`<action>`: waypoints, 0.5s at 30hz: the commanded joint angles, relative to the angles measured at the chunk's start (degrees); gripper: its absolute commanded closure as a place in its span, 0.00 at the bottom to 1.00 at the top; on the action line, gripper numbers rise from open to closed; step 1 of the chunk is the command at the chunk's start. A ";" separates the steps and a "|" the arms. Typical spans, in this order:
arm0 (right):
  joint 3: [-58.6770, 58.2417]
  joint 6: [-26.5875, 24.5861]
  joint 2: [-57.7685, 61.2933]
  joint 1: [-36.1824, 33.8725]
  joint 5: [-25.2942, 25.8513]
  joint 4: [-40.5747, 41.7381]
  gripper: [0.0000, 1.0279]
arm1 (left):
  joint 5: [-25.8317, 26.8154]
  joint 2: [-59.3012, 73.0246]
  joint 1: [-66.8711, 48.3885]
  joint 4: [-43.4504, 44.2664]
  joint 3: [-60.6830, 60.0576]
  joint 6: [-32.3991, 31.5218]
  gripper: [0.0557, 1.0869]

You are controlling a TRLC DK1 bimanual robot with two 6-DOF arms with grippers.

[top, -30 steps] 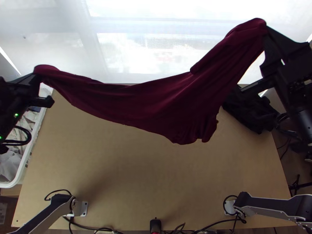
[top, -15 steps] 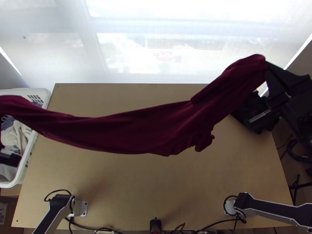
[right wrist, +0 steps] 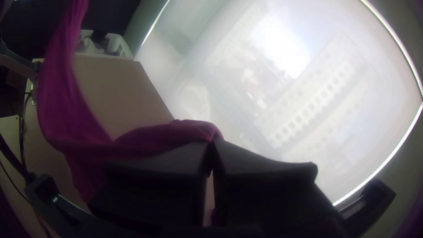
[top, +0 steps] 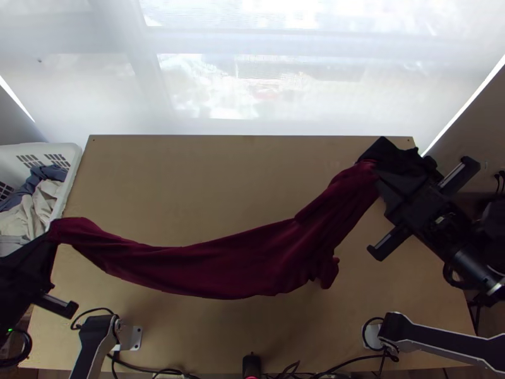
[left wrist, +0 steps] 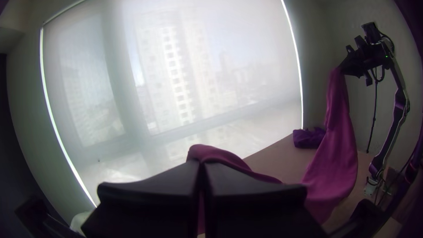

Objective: Fold the t-shirt

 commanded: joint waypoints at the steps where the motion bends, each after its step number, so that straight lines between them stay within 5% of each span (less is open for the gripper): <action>1: -15.29 0.17 -2.22 -10.34 -10.54 9.37 0.97 | 3.75 0.38 4.40 9.38 -14.96 -2.74 0.97; 3: -23.64 -0.97 -3.54 -19.39 -18.62 19.04 0.97 | 2.44 2.05 4.40 14.21 -19.27 -4.06 0.97; 7: -35.95 -0.71 -1.25 -31.87 -25.39 36.71 0.97 | -1.78 7.67 3.61 24.67 -25.86 -5.38 0.97; 12: -39.81 3.95 8.77 -40.84 -28.29 49.80 0.97 | -13.47 19.45 -4.47 38.91 -29.99 -6.17 0.97; 15: -36.65 5.71 16.50 -42.86 -28.47 53.32 0.97 | -15.49 27.89 -6.23 46.73 -29.28 -8.45 0.97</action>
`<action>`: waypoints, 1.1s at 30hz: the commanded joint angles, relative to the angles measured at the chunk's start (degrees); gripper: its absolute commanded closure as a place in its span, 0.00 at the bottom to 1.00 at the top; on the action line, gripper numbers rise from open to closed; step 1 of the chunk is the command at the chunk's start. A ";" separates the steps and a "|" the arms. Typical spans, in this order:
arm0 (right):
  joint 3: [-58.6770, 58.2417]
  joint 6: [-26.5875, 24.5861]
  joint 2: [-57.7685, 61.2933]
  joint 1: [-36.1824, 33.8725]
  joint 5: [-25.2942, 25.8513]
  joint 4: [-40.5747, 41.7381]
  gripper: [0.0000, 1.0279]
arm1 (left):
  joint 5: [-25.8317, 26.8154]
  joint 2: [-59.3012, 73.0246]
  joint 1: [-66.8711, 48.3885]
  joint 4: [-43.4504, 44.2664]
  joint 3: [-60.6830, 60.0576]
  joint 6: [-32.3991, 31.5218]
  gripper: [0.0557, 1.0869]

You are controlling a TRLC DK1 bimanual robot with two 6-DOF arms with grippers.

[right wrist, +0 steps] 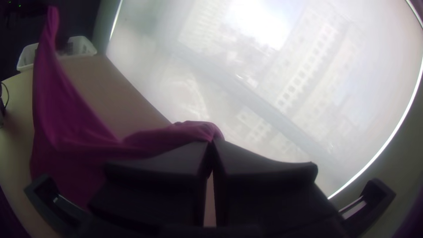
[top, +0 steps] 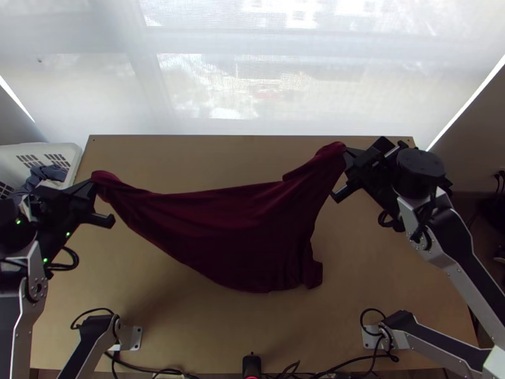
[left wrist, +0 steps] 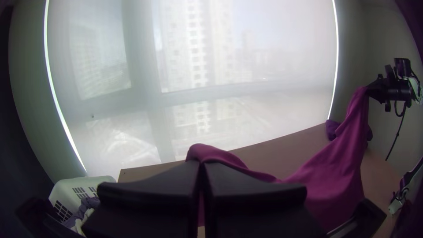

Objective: Fold the t-shirt

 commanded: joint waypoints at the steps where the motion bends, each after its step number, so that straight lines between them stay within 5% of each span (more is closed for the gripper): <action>1: -1.21 4.36 14.09 -10.62 -3.94 13.21 0.97 | -8.99 16.86 -6.79 18.11 -3.43 -3.10 0.97; 10: 16.37 10.07 35.01 -11.85 -5.17 11.10 0.97 | -13.73 39.45 -13.55 26.20 5.01 -6.35 0.97; 18: 17.25 14.02 41.86 -12.55 -5.35 11.10 0.97 | -15.40 52.19 -13.91 27.69 8.62 -10.66 0.96; 19: 17.25 14.64 41.86 -12.64 -5.35 11.10 0.89 | -15.40 52.72 -13.91 27.69 8.70 -11.19 0.97; 21: 16.98 15.78 41.34 -12.73 -5.35 10.93 0.56 | -15.40 52.90 -14.35 27.78 9.06 -12.06 0.95; 23: 16.98 16.57 39.93 -12.73 -5.35 9.08 0.12 | -15.40 51.76 -14.87 26.29 9.49 -12.24 0.78; 24: 17.33 17.10 39.05 -12.73 -5.35 7.15 0.04 | -15.40 50.70 -15.14 23.82 10.02 -12.94 0.54; 25: 17.33 17.45 37.73 -12.64 -5.35 5.48 0.04 | -15.40 49.65 -15.49 19.61 11.16 -13.56 0.23; 26: 16.90 17.80 36.06 -12.38 -5.35 4.34 0.04 | -15.58 48.77 -15.75 14.51 12.83 -13.91 0.04; 33: 10.39 16.48 22.53 -9.30 -8.34 -7.71 0.04 | -14.00 35.06 -17.16 -6.59 13.10 -14.61 0.05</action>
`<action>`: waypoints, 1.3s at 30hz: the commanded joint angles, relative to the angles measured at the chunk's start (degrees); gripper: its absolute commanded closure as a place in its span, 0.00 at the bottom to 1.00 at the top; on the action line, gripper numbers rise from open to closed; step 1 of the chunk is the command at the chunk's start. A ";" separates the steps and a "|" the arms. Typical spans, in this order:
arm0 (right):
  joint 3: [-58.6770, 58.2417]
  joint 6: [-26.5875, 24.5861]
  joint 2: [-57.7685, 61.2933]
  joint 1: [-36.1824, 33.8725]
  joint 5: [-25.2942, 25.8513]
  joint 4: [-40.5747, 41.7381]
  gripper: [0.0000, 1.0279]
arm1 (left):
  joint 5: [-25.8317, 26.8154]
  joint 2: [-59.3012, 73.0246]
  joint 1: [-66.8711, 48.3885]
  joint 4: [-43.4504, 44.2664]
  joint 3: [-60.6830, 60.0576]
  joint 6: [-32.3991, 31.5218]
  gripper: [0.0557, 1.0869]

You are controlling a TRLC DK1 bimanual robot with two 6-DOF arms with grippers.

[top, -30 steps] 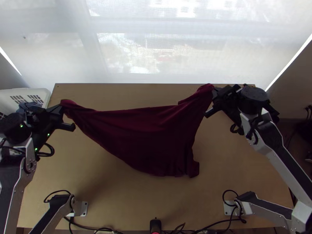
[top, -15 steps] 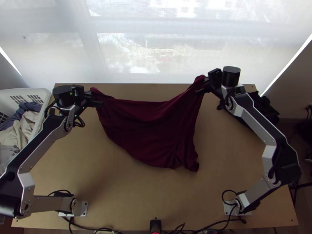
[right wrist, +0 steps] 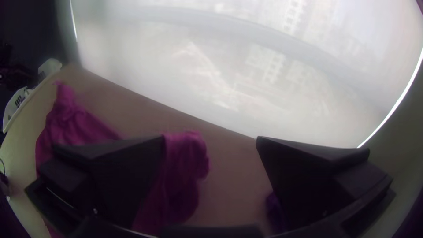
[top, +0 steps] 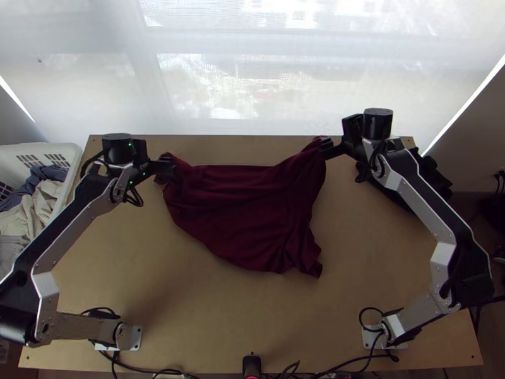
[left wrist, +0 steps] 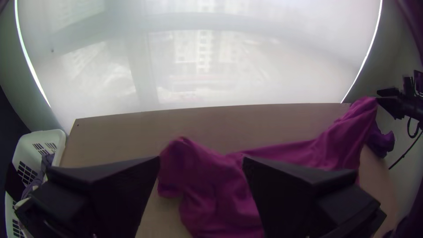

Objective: Fold the t-shirt

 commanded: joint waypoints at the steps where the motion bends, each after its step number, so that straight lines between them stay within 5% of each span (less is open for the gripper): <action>1: -6.36 -0.76 -11.60 3.16 -2.22 -10.88 0.04 | 1.26 -11.16 -2.04 -19.28 -0.37 -1.08 0.05; 9: -19.37 -6.30 -26.89 10.28 -2.31 -22.57 0.04 | 1.26 -30.58 -4.58 -29.47 -13.20 -1.88 0.05; 17: -30.53 -9.20 -36.83 19.86 -2.31 -31.10 0.04 | 1.96 -35.51 -4.67 -32.20 -20.76 -1.70 0.05; 25: -40.90 -8.06 -37.44 32.25 -0.73 -30.13 0.05 | 2.49 -31.02 -7.40 -28.68 -24.54 -1.35 0.05; 39: -43.62 -5.25 -26.63 31.20 1.38 -18.44 0.16 | 2.40 -26.28 -11.44 -25.96 -24.36 -0.29 0.05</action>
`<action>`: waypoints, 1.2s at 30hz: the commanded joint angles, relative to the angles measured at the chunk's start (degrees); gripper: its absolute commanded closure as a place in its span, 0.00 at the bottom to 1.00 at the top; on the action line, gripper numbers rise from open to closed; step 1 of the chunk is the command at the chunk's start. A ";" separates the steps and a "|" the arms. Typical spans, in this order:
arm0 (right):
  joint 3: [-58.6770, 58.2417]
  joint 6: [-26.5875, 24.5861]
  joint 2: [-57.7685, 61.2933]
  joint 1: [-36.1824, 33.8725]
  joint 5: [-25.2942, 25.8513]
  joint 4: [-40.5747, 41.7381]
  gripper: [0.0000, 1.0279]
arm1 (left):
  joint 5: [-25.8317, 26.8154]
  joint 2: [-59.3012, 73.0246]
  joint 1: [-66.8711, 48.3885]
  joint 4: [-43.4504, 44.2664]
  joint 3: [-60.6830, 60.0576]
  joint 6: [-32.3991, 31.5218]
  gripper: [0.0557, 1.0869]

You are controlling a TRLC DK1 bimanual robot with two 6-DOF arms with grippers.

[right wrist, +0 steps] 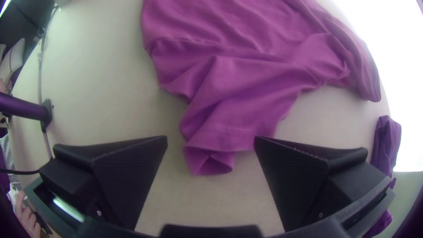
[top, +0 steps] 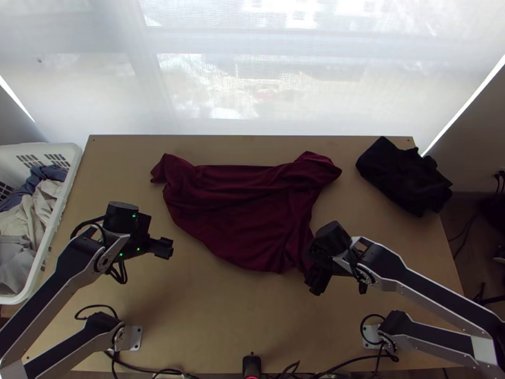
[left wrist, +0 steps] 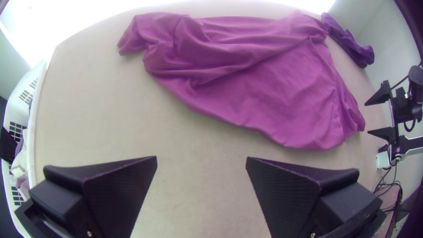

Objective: Fold the t-shirt

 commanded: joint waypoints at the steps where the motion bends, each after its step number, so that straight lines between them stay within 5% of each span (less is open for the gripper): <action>1: -1.64 1.14 4.82 0.01 1.43 5.01 0.16 | 0.04 2.75 -2.35 1.52 -0.28 0.58 0.05; 3: -1.55 1.31 5.79 -0.08 2.13 6.42 0.20 | 0.04 3.98 -2.96 1.96 -0.01 0.58 0.05; 10: -0.50 -0.45 7.11 -1.58 3.19 9.67 0.97 | 0.04 9.96 -5.16 3.01 1.13 1.64 0.05; 36: 30.00 -7.65 18.89 -24.34 3.01 9.50 0.97 | 0.04 34.30 -10.35 10.40 9.21 1.99 0.05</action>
